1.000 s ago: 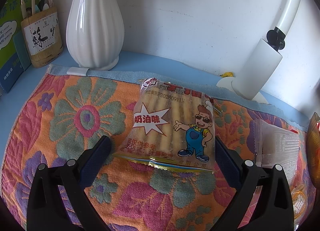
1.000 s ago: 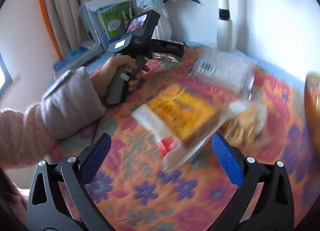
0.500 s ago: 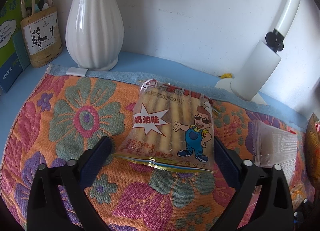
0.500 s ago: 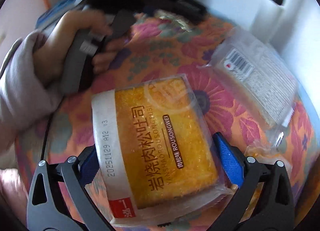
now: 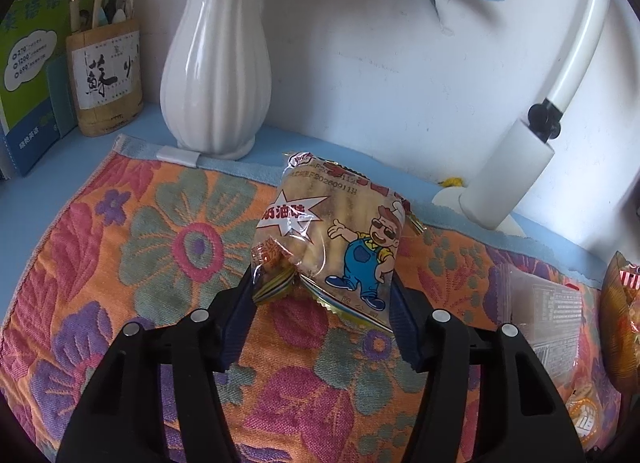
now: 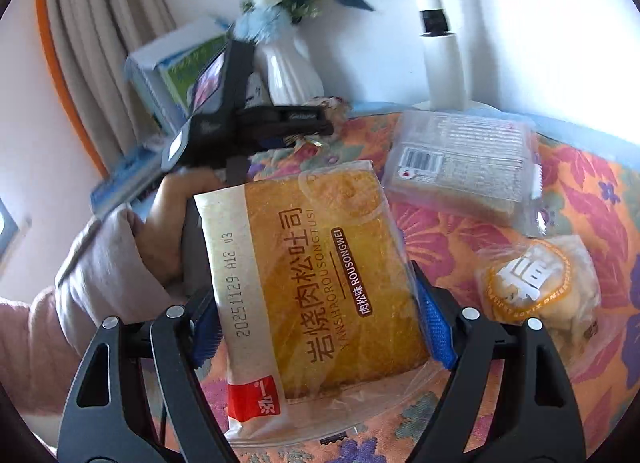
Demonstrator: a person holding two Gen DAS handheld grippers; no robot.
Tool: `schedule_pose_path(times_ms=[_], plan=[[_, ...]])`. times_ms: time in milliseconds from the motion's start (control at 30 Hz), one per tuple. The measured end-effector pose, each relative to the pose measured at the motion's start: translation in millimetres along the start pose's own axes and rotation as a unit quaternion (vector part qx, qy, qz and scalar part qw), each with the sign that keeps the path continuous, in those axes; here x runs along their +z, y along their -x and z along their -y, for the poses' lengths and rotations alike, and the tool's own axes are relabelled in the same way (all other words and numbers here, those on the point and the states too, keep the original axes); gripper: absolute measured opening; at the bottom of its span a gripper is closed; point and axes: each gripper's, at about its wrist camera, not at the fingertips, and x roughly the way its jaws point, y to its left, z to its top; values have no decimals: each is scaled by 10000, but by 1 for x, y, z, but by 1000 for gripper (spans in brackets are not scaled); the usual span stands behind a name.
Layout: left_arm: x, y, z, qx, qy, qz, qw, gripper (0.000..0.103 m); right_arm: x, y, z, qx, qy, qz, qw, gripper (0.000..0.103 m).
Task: Organize snacks
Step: 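Grasp the cartoon milk-stick pack with the left tool while the right tool grasps the orange toast pack, then carry both packs to the glass bowl and open both tools over it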
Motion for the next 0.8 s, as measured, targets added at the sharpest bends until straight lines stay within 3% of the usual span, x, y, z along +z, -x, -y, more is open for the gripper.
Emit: schedule_pose_path(times_ms=[333, 667, 800], plan=[[-12, 25, 14, 86, -415, 395, 9983, 58, 0, -5, 1, 25, -42, 76, 10000, 81], [-10, 23, 15, 68, -329, 390, 9987, 58, -1, 0, 5, 36, -54, 173, 9998, 81], [-11, 26, 16, 72, -327, 427, 9985, 58, -1, 10, 8, 77, -122, 427, 9990, 81]])
